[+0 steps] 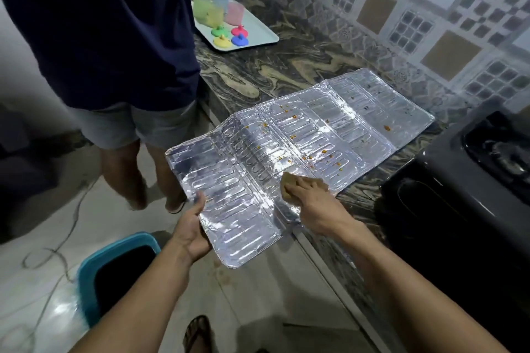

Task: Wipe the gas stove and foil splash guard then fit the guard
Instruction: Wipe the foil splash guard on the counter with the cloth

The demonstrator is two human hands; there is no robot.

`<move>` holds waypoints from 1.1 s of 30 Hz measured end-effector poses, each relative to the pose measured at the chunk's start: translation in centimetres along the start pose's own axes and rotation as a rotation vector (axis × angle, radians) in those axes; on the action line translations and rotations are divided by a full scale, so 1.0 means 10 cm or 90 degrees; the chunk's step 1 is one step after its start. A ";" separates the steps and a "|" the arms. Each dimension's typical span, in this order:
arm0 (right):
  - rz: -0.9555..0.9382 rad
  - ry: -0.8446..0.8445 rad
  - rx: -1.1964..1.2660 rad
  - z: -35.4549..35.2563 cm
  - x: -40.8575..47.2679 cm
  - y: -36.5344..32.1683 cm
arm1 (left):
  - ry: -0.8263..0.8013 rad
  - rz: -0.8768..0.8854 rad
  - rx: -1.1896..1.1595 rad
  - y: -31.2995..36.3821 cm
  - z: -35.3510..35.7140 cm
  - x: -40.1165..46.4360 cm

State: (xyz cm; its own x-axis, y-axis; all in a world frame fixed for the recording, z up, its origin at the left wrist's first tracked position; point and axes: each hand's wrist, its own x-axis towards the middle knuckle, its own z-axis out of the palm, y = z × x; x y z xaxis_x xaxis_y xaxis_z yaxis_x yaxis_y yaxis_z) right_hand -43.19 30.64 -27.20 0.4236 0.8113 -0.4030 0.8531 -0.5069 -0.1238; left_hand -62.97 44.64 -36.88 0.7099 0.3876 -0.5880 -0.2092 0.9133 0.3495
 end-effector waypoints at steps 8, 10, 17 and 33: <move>-0.055 0.063 0.097 -0.10 -0.34 -0.13 | -0.056 0.054 0.012 -0.02 0.18 -0.13; -0.022 0.154 0.128 -0.31 -0.28 -0.03 | -0.057 0.067 -0.002 -0.02 0.23 -0.17; 0.051 0.065 0.097 -0.31 -0.01 -0.18 | -0.047 0.102 -0.025 -0.06 0.30 -0.22; 0.061 0.086 0.170 -0.30 0.08 -0.86 | -0.072 0.024 -0.014 0.11 0.27 -0.24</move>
State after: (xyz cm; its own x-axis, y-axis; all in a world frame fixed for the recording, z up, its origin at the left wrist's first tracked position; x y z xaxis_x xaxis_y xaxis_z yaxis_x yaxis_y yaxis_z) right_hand -49.28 36.49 -23.71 0.5500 0.7788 -0.3018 0.7052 -0.6266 -0.3317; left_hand -63.07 44.41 -33.07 0.7729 0.4057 -0.4878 -0.2510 0.9016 0.3522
